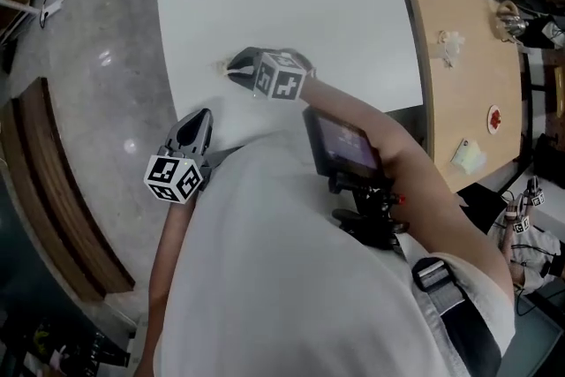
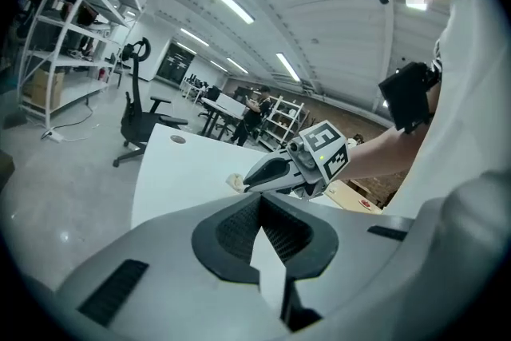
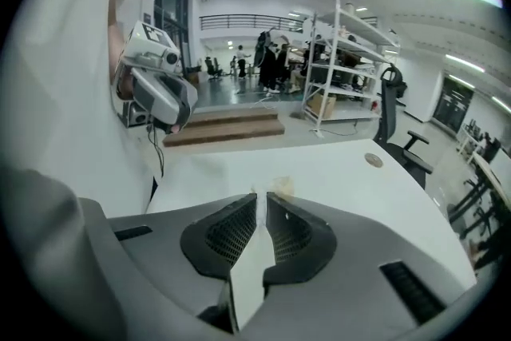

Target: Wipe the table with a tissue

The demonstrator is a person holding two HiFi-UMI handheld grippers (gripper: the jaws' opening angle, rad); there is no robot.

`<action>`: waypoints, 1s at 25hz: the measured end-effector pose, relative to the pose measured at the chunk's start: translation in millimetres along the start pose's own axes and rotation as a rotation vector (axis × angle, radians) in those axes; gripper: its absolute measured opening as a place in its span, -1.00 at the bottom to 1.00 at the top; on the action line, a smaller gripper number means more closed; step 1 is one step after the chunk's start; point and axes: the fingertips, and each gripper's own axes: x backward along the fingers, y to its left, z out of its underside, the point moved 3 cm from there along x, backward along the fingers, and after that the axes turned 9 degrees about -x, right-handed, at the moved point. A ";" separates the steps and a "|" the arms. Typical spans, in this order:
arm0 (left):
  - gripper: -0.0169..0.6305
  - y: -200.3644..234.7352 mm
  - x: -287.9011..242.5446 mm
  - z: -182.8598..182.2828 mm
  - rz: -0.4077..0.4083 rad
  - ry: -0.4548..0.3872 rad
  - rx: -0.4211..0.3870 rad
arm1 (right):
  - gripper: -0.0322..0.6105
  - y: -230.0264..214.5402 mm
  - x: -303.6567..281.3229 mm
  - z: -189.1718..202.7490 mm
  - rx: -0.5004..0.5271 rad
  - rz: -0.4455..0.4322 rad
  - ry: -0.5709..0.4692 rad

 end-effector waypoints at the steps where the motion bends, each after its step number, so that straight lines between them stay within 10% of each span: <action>1: -0.93 -1.0 -4.5 -3.9 0.021 0.002 -0.015 | -0.76 -2.7 9.1 2.7 -0.040 0.024 -0.018; 25: -0.93 -35.7 -33.2 10.7 0.237 0.057 -0.145 | -0.77 12.6 153.0 94.0 -0.631 0.450 -0.422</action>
